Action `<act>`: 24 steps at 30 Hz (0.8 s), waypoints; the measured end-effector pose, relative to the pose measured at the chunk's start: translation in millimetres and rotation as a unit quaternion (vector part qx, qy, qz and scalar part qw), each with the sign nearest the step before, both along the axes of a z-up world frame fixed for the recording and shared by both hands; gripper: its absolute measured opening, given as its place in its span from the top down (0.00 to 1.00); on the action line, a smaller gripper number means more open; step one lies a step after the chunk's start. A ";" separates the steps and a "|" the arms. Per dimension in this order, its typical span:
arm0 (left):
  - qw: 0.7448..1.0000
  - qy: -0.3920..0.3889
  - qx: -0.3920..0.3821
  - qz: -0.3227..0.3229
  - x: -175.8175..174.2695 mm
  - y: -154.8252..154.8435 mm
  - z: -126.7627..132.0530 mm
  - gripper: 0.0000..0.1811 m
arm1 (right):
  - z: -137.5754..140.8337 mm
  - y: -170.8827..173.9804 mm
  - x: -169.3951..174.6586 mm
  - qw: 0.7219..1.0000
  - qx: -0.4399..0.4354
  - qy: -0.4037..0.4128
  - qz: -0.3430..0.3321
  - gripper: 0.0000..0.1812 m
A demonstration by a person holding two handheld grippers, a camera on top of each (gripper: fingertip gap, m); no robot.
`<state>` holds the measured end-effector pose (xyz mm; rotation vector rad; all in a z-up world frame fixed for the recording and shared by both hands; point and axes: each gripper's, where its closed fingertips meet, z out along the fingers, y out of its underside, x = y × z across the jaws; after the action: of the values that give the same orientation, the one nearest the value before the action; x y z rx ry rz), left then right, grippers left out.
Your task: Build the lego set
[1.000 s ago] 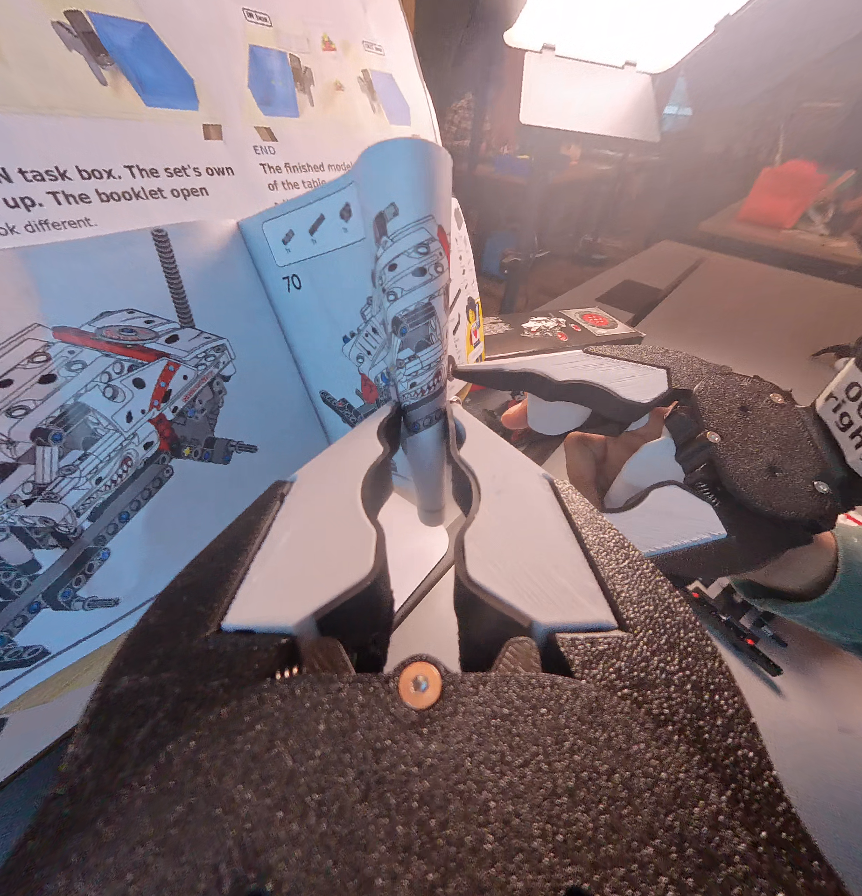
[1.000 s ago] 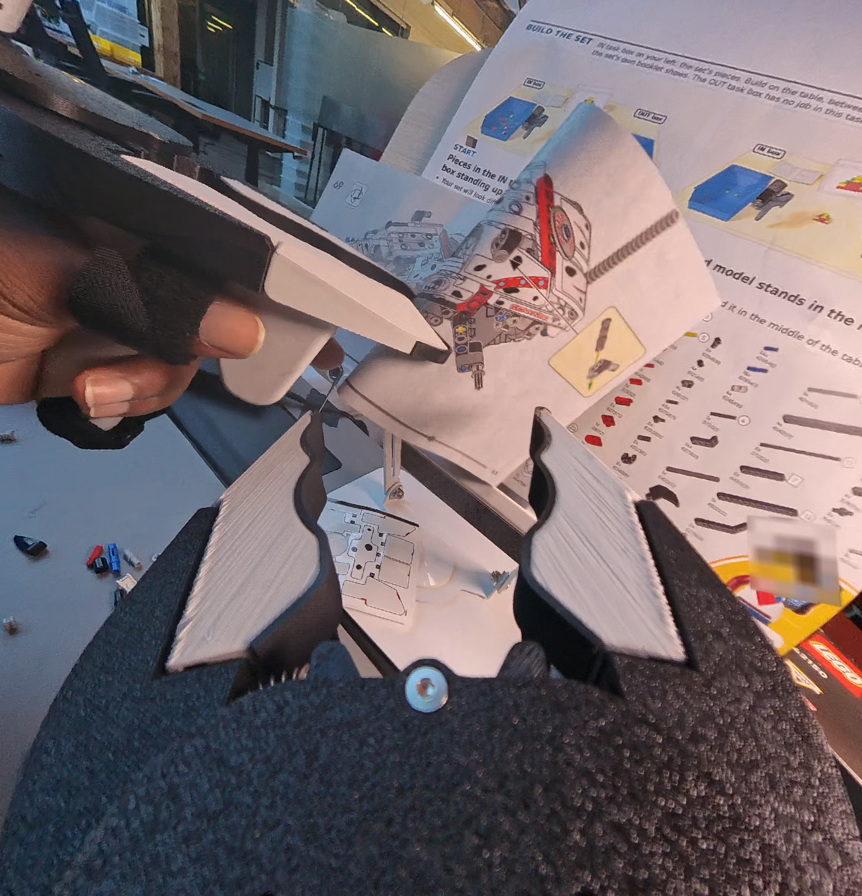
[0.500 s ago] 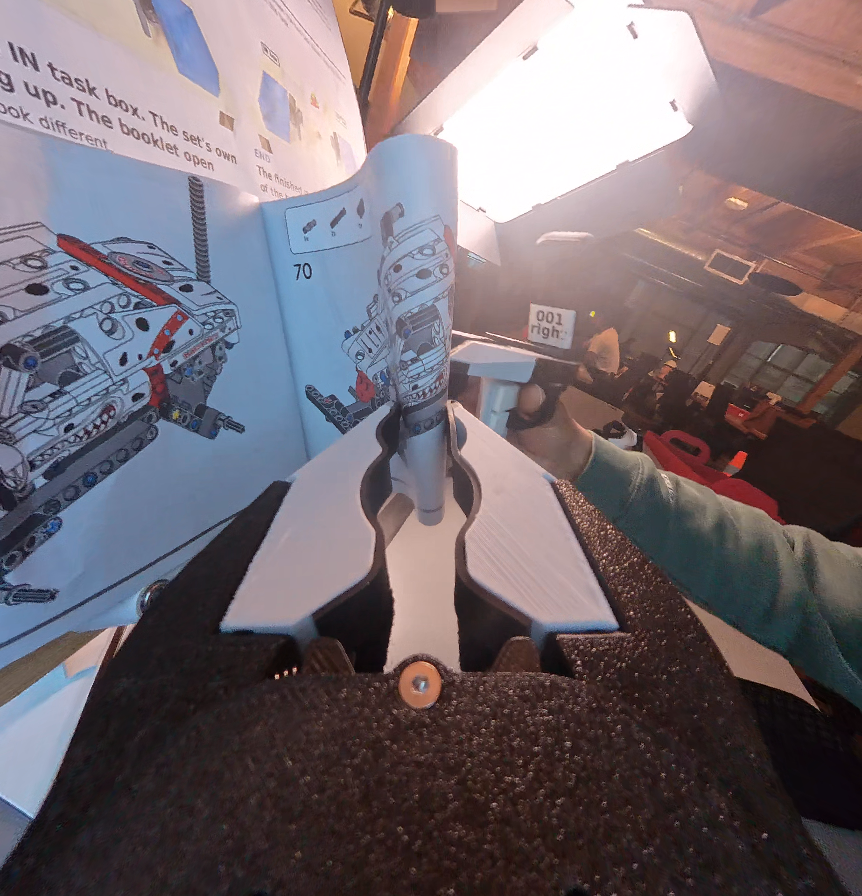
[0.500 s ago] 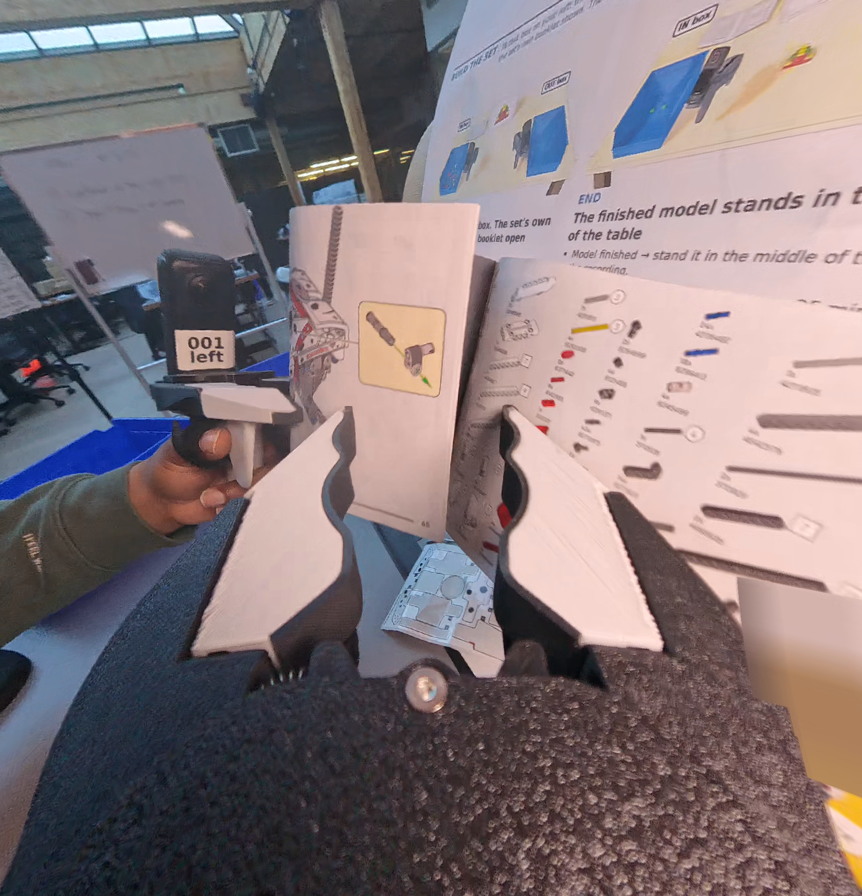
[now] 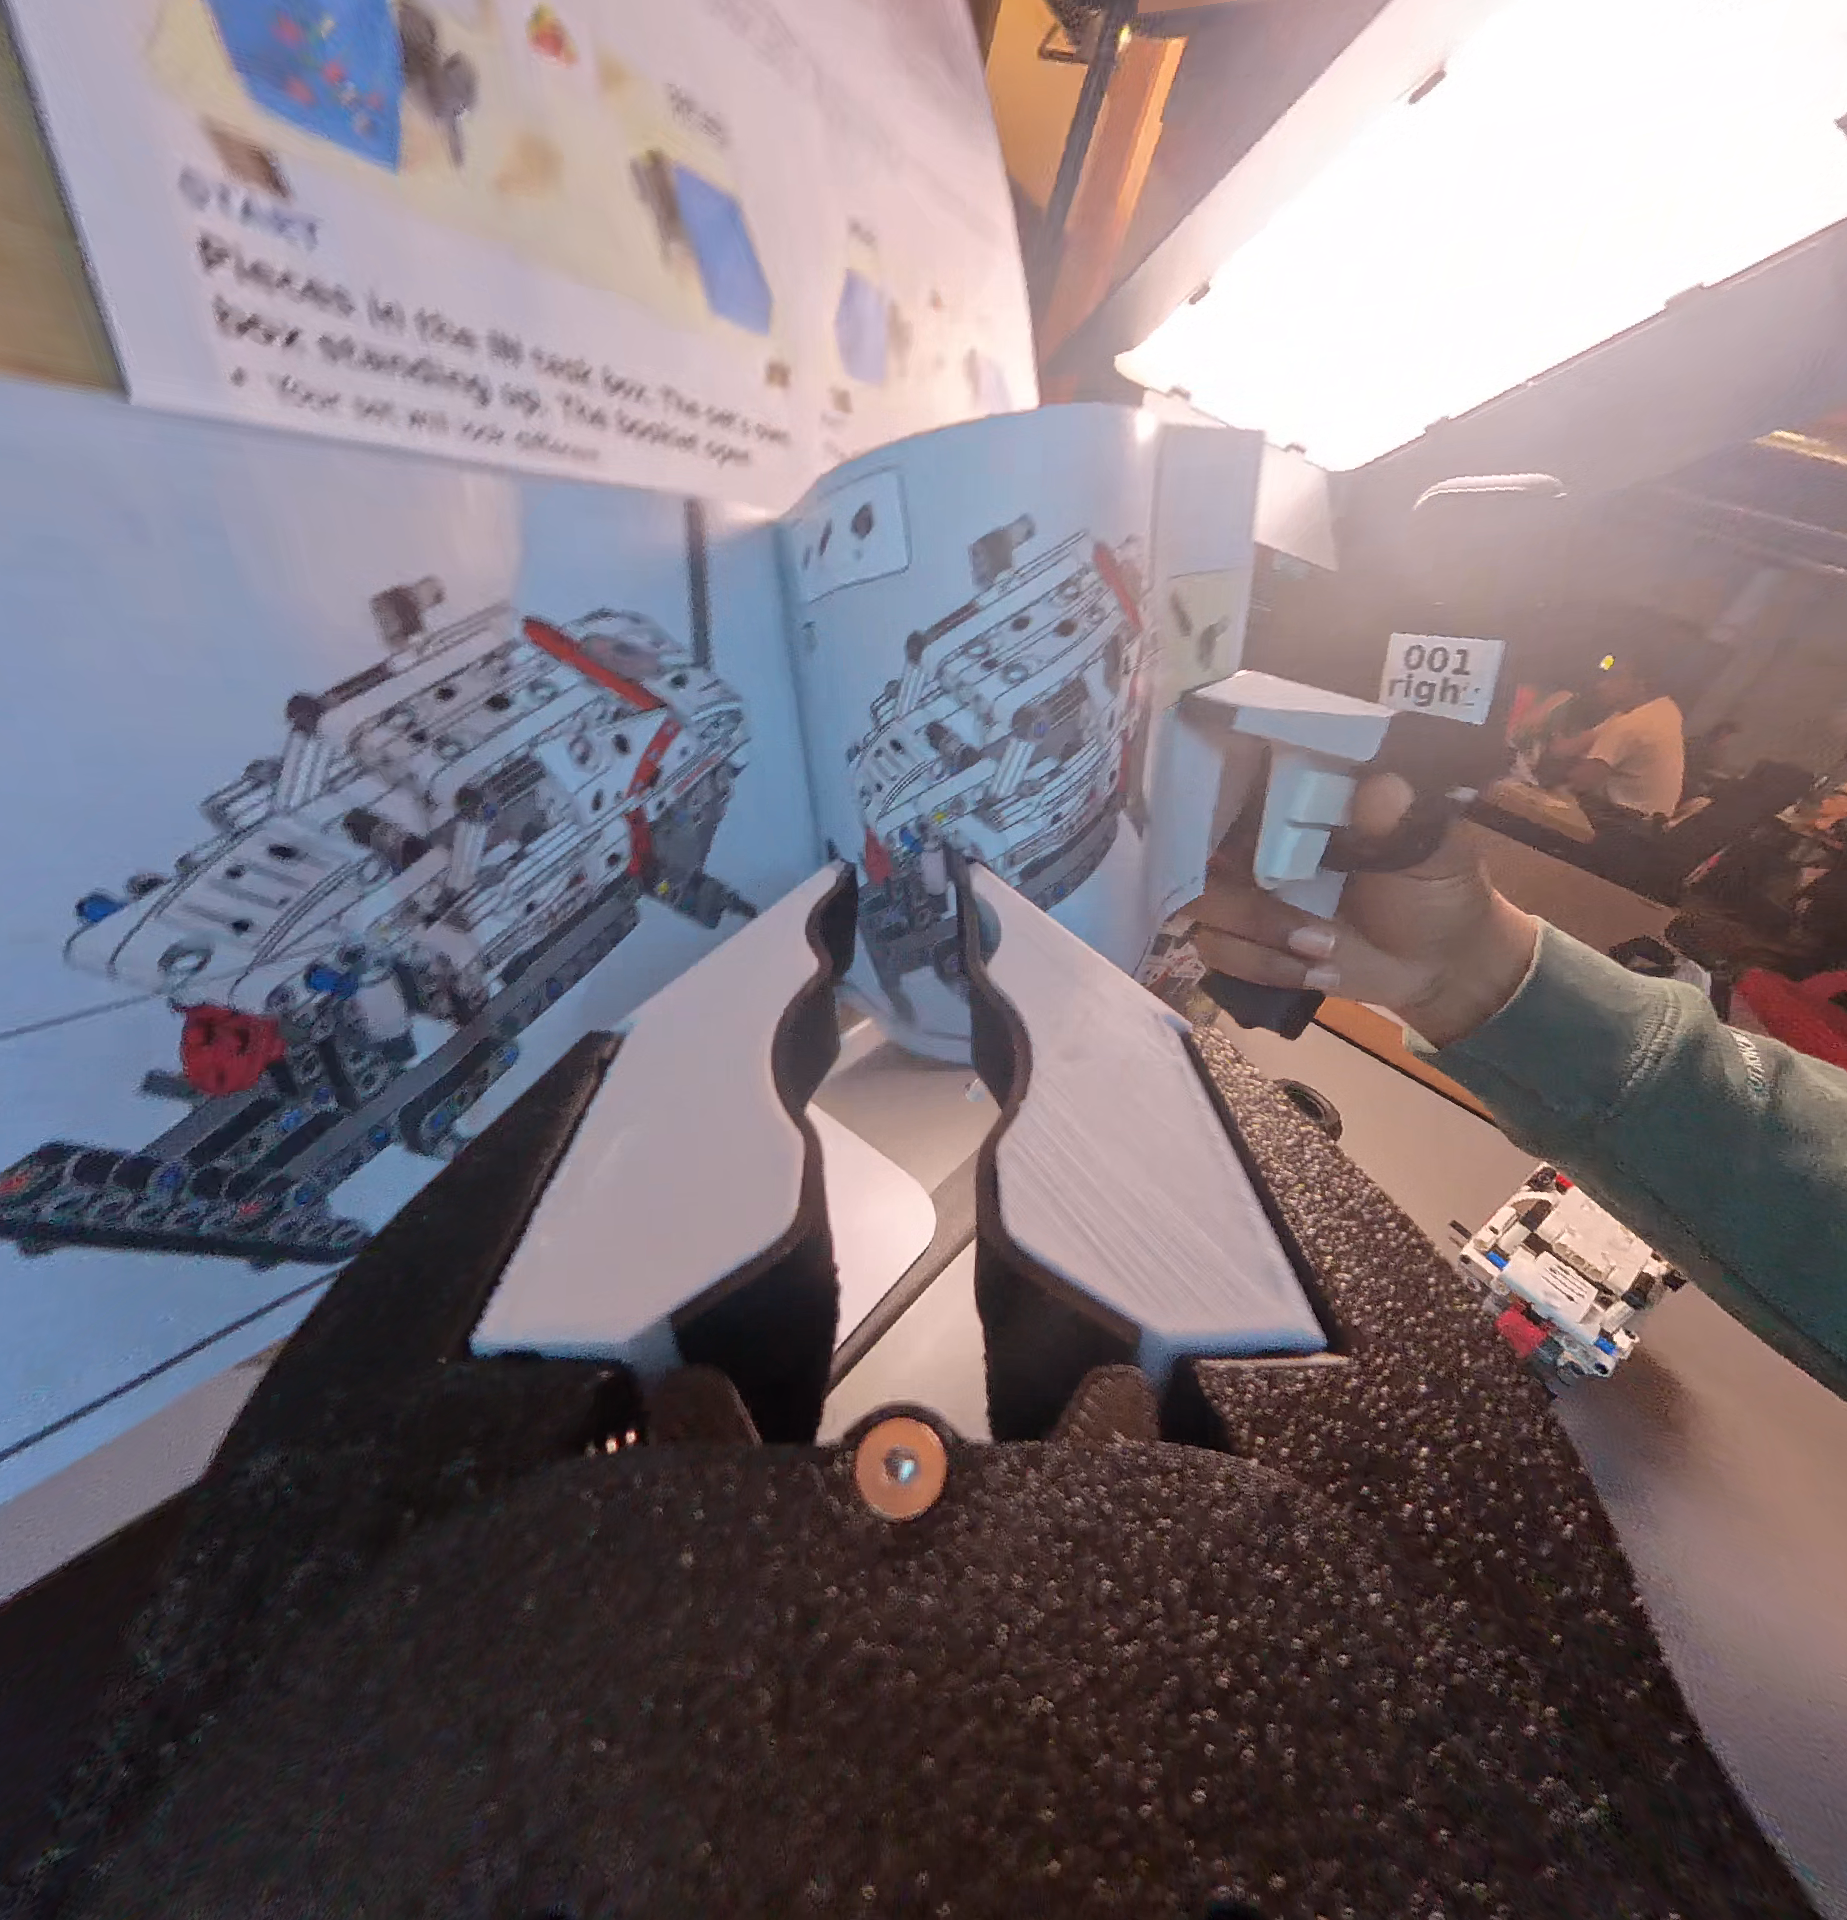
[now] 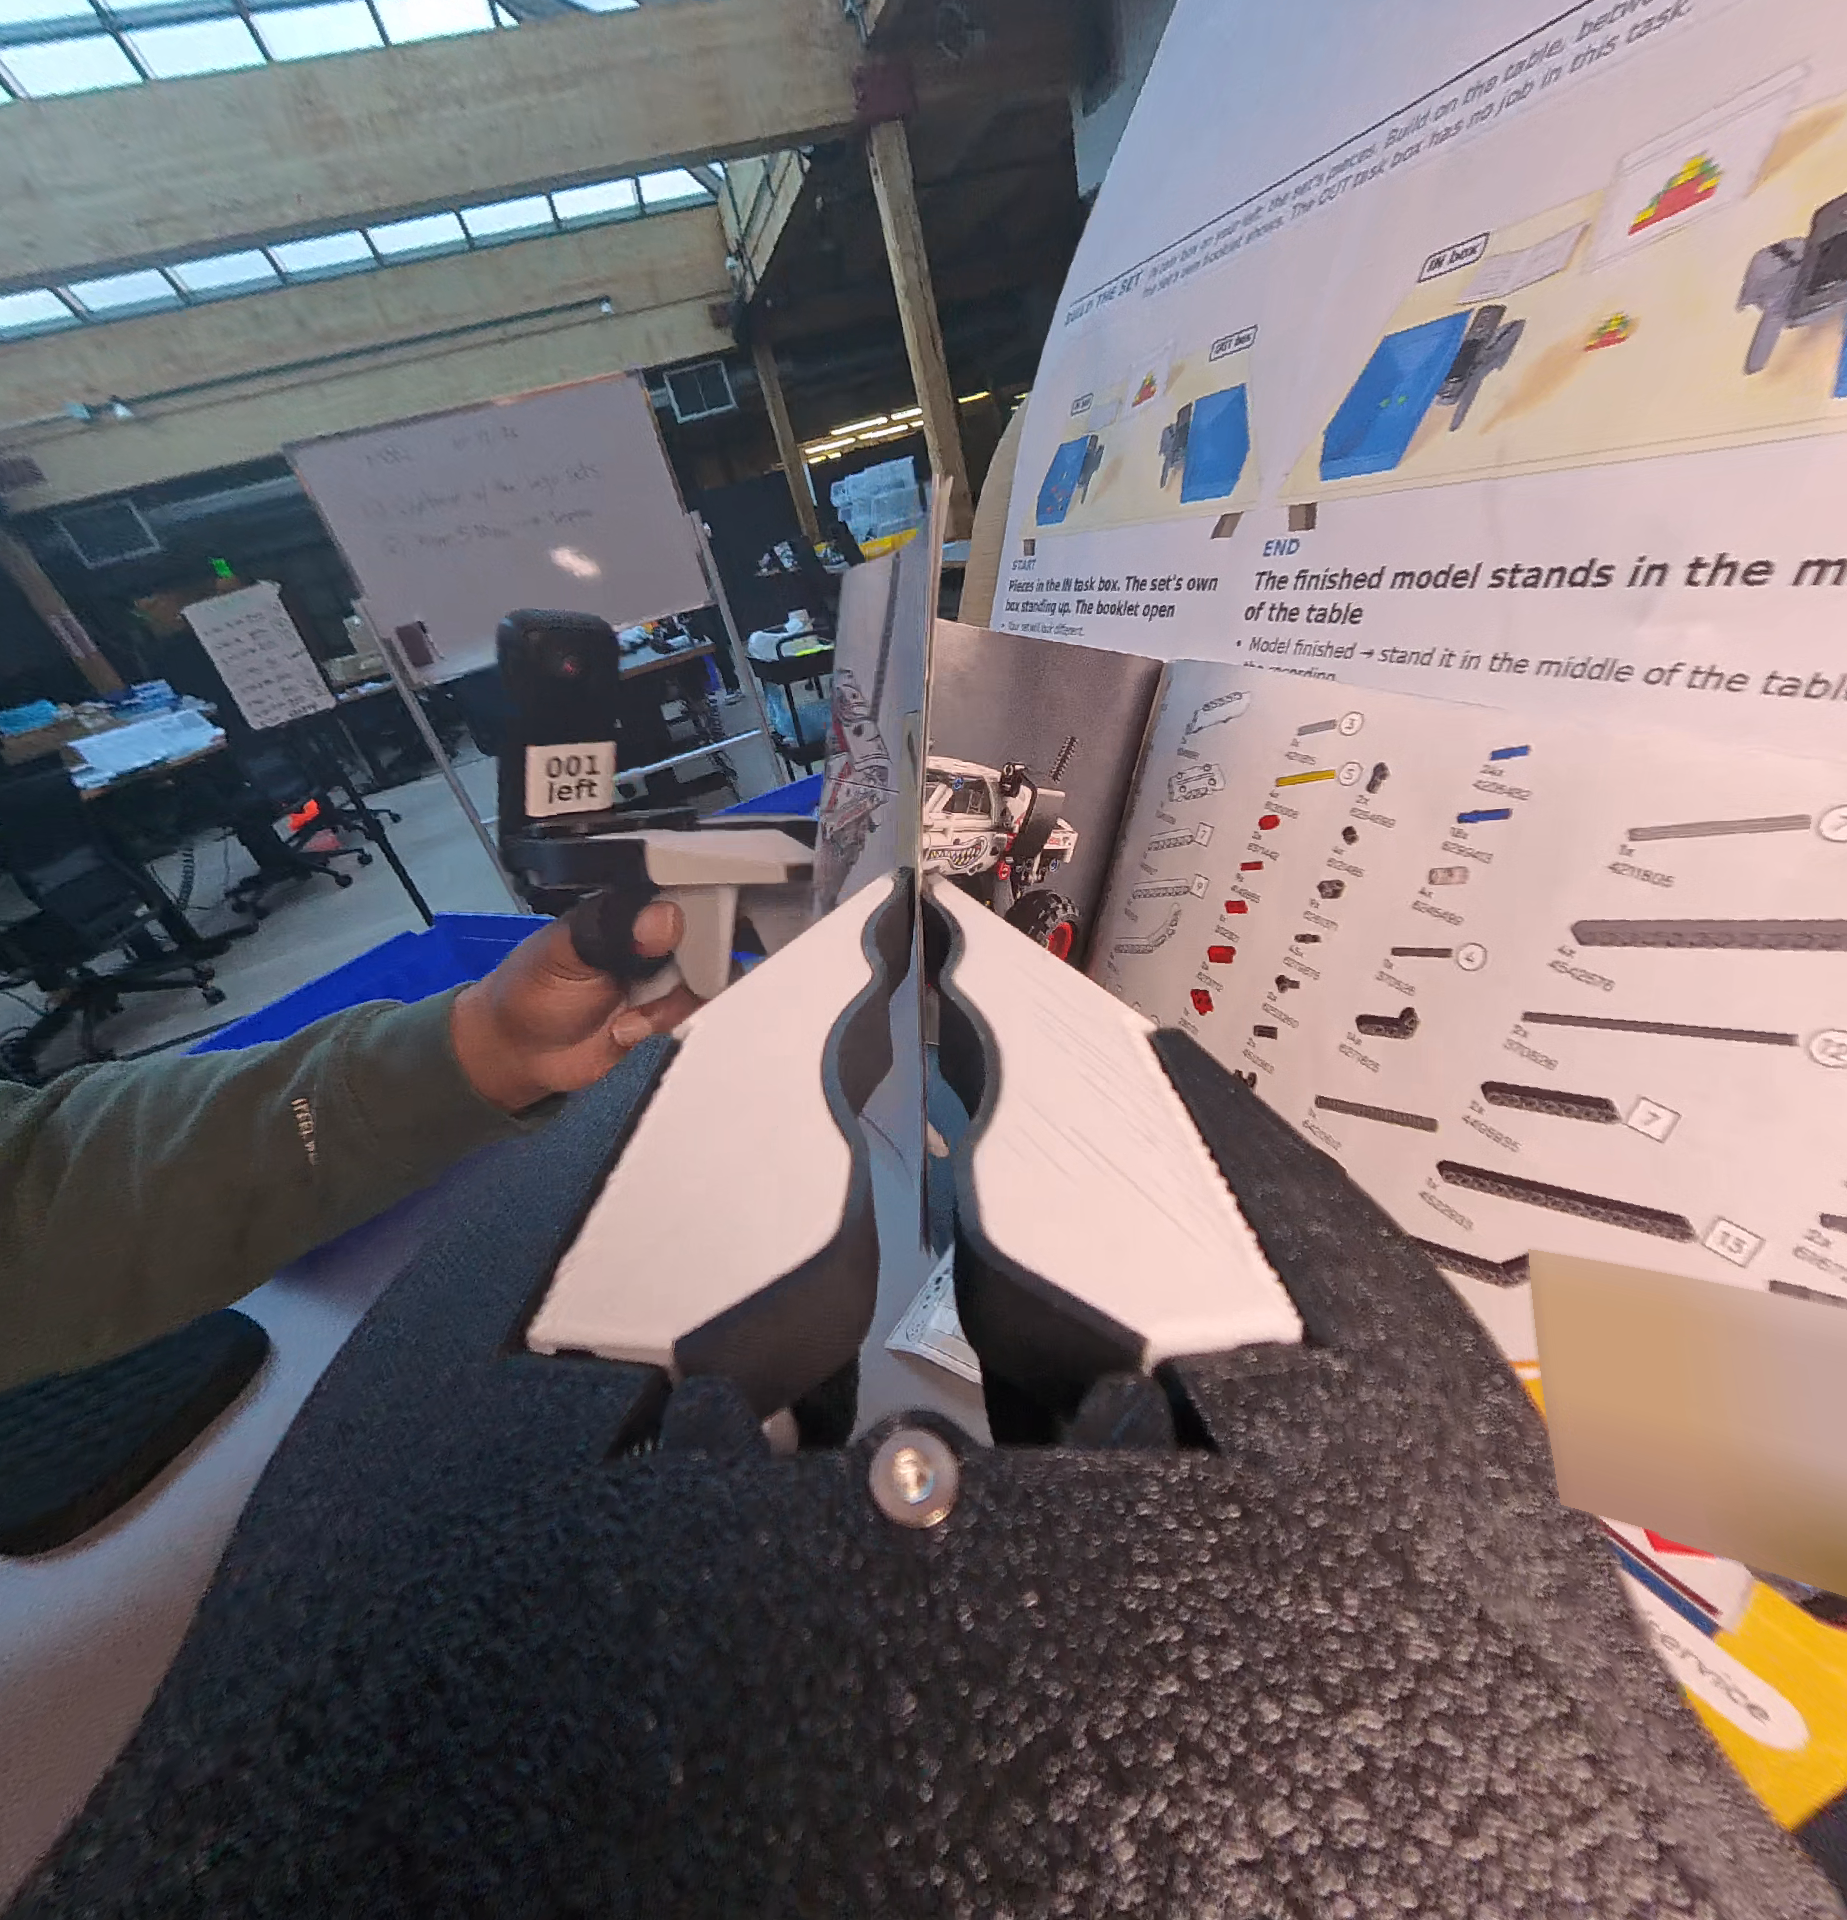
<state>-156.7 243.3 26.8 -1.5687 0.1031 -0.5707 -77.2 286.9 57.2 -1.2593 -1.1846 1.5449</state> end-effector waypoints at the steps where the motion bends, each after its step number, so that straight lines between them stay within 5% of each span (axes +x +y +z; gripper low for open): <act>1: 1.000 0.012 0.014 -0.004 9.3 -3.2 8.9 0.86 | -0.8 0.1 -0.4 1.000 0.005 -0.002 -0.007 1.00; 5: 0.998 0.064 0.004 0.015 34.9 4.3 22.1 0.72 | 0.4 -10.1 -4.1 1.000 0.004 0.002 0.000 1.00; 8: 0.991 0.118 -0.007 0.056 31.3 16.5 18.8 0.85 | 1.7 -13.8 -5.8 1.000 0.013 0.004 -0.006 1.00; 12: 0.996 0.071 -0.017 0.046 20.8 18.1 14.7 0.88 | -3.7 -5.9 1.0 1.000 0.012 -0.006 -0.015 1.00; 14: 0.996 0.063 -0.019 0.061 5.8 16.2 9.4 1.00 | -2.1 0.0 8.5 1.000 -0.005 0.008 -0.015 1.00; 18: 0.995 0.062 -0.032 0.066 -3.1 11.8 -2.3 1.00 | -8.0 4.7 13.3 1.000 -0.017 0.006 -0.017 1.00; 24: 0.992 0.116 0.005 0.053 38.9 3.3 12.7 0.73 | -11.5 2.2 4.3 1.000 -0.021 0.006 -0.021 1.00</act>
<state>-117.8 246.6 39.6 -1.6161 0.1969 -0.3022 -72.8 289.1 45.7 -1.2918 -1.1165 1.5514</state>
